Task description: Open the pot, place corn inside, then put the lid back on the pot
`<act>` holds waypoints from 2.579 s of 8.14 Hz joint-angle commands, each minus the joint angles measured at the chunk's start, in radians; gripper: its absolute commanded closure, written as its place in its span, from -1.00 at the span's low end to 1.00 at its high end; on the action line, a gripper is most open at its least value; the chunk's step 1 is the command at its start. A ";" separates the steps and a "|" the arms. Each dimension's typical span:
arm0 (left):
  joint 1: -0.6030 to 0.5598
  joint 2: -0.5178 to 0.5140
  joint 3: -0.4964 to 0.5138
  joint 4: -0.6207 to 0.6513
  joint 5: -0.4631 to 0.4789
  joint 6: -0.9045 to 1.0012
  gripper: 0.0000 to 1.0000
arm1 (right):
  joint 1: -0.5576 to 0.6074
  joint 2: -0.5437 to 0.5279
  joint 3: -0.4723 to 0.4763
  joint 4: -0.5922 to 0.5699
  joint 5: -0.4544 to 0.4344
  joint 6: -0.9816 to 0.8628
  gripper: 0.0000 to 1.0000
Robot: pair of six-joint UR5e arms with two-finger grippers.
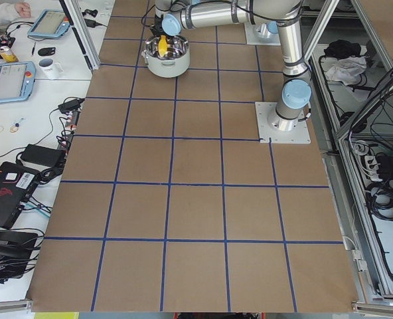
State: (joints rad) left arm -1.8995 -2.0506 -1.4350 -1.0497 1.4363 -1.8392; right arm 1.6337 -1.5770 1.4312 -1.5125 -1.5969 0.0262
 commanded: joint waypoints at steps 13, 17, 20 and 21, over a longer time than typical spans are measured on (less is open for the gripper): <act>-0.021 -0.074 0.005 0.014 0.001 -0.022 -1.00 | 0.000 0.000 0.002 -0.005 -0.003 0.001 0.53; -0.021 -0.066 0.004 0.005 0.003 -0.006 -1.00 | 0.000 0.000 0.002 -0.003 -0.006 0.001 0.55; -0.013 0.010 0.005 -0.050 0.016 0.084 -1.00 | 0.000 0.002 0.000 -0.006 -0.011 0.001 0.55; -0.013 0.059 0.002 -0.053 0.016 0.168 -1.00 | -0.011 0.002 0.000 -0.005 -0.012 0.001 0.55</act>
State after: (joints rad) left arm -1.9162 -2.0625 -1.4297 -1.0773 1.4506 -1.7665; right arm 1.6329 -1.5761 1.4317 -1.5180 -1.6048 0.0269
